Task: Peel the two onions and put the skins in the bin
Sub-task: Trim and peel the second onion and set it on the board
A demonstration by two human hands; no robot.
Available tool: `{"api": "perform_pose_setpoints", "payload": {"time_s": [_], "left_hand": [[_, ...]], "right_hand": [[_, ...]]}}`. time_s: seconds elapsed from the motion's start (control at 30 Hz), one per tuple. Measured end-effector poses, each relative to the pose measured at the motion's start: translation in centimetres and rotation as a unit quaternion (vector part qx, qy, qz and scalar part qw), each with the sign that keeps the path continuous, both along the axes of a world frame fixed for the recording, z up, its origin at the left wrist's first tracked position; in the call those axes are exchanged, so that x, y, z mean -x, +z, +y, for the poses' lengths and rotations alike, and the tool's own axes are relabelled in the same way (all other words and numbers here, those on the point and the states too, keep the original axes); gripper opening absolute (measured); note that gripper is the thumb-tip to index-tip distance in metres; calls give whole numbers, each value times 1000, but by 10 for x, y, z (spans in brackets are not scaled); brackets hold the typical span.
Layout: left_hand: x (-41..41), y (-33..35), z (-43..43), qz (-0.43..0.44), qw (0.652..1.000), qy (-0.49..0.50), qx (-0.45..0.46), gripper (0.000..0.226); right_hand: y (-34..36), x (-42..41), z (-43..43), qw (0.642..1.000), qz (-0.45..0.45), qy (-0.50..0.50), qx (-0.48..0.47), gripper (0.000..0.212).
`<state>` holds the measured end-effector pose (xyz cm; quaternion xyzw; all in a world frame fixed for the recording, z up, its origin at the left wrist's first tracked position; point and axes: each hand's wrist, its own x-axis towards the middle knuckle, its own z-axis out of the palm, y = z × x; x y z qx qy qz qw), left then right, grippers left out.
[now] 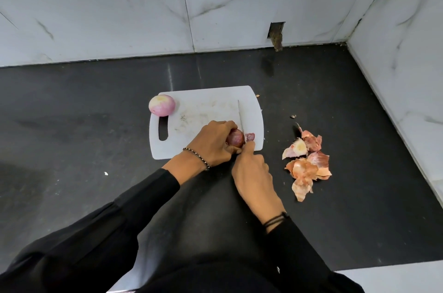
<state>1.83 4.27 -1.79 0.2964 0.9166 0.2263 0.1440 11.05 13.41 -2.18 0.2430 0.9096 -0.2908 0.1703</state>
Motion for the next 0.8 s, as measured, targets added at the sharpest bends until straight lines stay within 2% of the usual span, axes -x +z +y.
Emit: {"api": "perform_pose_setpoints", "payload": {"time_s": [0.13, 0.23, 0.33, 0.53, 0.67, 0.8], "left_hand": [[0, 0, 3, 3, 1000, 3, -4, 47], [1, -2, -3, 14, 1000, 24, 6, 50], [1, -5, -8, 0, 999, 38, 6, 55], [4, -8, -11, -13, 1000, 14, -7, 62], [6, -8, -13, -5, 1000, 6, -1, 60], [8, -8, -17, 4, 1000, 16, 3, 62]], "right_hand": [[2, -5, 4, 1000, -3, -5, 10, 57], [0, -13, 10, 1000, 12, -28, -4, 40], [-9, -27, 25, 995, 68, -72, -17, 24], [-4, -44, 31, 989, 137, -55, -20, 23], [2, -43, 22, 993, 111, -18, 29, 23], [-1, -47, 17, 995, 92, 9, 37, 24]]}}
